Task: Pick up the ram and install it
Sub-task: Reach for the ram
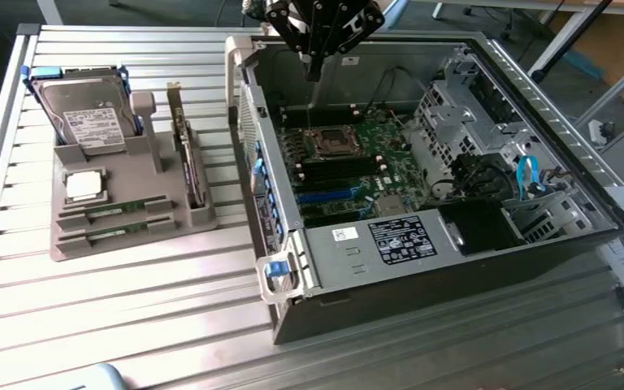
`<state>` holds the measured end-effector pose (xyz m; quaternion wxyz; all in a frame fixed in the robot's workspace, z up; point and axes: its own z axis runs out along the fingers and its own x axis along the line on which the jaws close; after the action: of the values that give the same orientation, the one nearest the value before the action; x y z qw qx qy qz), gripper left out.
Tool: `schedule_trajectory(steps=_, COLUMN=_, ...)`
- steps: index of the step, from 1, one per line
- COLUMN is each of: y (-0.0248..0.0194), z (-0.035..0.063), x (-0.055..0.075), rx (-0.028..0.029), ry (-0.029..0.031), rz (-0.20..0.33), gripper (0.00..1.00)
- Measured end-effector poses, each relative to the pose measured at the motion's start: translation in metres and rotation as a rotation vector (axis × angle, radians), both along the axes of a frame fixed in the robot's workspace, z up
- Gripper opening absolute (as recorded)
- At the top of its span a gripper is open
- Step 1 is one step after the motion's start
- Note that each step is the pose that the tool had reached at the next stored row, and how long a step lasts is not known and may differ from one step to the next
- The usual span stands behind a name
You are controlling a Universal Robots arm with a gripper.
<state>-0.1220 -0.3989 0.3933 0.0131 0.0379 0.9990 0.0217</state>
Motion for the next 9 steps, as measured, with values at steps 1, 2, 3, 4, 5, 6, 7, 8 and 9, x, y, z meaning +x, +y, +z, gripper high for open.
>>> schedule_trajectory(steps=1, y=0.0000, z=0.0000, x=0.0000, rx=0.0000, ry=0.0000, rz=0.000, gripper=0.11)
schedule_trajectory(steps=2, y=0.0000, z=0.0000, x=0.0000, rx=0.0001, ry=0.0000, rz=0.000, gripper=0.11)
schedule_trajectory(steps=3, y=0.0000, z=0.0000, x=0.0000, rx=0.0000, ry=0.0000, rz=0.000, gripper=0.11)
schedule_trajectory(steps=4, y=0.0000, z=-0.0001, x=-0.0007, rx=0.0001, ry=-0.0001, rz=0.000, gripper=0.11)
schedule_trajectory(steps=5, y=0.0000, z=-0.0001, x=-0.0022, rx=0.0002, ry=-0.0001, rz=0.000, gripper=0.11)
schedule_trajectory(steps=6, y=0.0000, z=0.0000, x=-0.0036, rx=0.0001, ry=0.0000, rz=0.000, gripper=0.11)
schedule_trajectory(steps=7, y=0.0000, z=0.0000, x=-0.0046, rx=0.0001, ry=0.0000, rz=0.000, gripper=0.11)
schedule_trajectory(steps=8, y=0.0000, z=0.0000, x=-0.0055, rx=0.0000, ry=0.0000, rz=0.000, gripper=0.11)
schedule_trajectory(steps=9, y=0.0000, z=0.0000, x=-0.0064, rx=0.0000, ry=0.0000, rz=0.000, gripper=0.11)
